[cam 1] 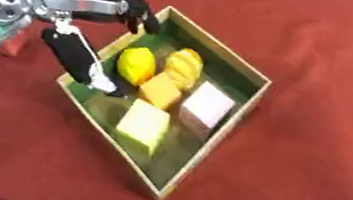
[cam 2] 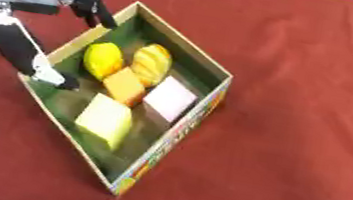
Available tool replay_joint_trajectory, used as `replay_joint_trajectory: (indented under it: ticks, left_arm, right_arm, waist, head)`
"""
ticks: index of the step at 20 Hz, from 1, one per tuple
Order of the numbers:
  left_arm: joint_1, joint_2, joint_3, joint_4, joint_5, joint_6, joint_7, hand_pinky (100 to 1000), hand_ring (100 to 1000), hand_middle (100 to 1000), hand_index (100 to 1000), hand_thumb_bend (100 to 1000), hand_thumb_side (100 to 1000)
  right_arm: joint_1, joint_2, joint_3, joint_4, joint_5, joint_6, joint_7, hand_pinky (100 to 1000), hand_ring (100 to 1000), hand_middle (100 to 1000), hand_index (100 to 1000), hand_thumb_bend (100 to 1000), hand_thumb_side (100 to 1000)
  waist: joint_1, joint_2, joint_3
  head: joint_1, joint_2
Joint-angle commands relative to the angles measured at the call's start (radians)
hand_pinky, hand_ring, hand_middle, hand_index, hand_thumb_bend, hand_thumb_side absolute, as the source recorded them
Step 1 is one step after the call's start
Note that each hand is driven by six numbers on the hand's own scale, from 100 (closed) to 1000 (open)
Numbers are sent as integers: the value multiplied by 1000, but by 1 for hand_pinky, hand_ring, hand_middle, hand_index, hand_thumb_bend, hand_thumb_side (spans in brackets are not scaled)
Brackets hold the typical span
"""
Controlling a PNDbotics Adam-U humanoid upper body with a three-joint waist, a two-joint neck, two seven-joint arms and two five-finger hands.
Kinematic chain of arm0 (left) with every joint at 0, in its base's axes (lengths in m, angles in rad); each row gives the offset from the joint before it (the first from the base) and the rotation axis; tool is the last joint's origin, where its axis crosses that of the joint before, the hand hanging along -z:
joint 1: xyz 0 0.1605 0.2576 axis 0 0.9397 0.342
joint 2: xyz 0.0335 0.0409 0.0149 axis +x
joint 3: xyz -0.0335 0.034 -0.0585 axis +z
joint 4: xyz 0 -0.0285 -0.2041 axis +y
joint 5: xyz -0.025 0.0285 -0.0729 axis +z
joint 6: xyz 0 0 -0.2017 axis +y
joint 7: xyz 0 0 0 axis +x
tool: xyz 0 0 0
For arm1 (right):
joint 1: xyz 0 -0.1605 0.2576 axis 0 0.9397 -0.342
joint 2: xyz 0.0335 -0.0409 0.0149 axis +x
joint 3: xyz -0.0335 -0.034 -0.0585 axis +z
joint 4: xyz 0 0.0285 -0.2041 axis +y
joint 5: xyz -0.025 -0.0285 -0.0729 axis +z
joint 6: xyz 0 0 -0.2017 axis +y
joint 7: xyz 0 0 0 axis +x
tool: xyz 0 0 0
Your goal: Pick up objects on the table and place them in the box.
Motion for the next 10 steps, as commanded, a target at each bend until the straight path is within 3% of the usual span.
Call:
replay_joint_trajectory:
  ticks: [1, 6, 10]
  left_arm:
    - [-9, 28, 52, -23, 27, 0, 19, 818, 766, 767, 870, 460, 227]
    - [13, 71, 124, -53, 77, 28, 69, 798, 727, 708, 829, 409, 163]
    - [65, 152, 168, -28, 52, 46, 89, 803, 742, 723, 831, 450, 125]
  right_arm:
    - [-7, -18, -11, -15, -10, -1, -1, 813, 837, 692, 797, 100, 646]
    - [-4, -20, -14, -15, -10, -5, -4, 813, 837, 692, 797, 100, 641]
    - [-1, -22, -18, -15, -6, -10, -6, 813, 837, 692, 797, 100, 638]
  waist:
    - [1, -28, 1]
    - [1, -36, 5]
    - [1, -37, 8]
  head:
    - [3, 11]
    - [1, 15]
    - [-1, 13]
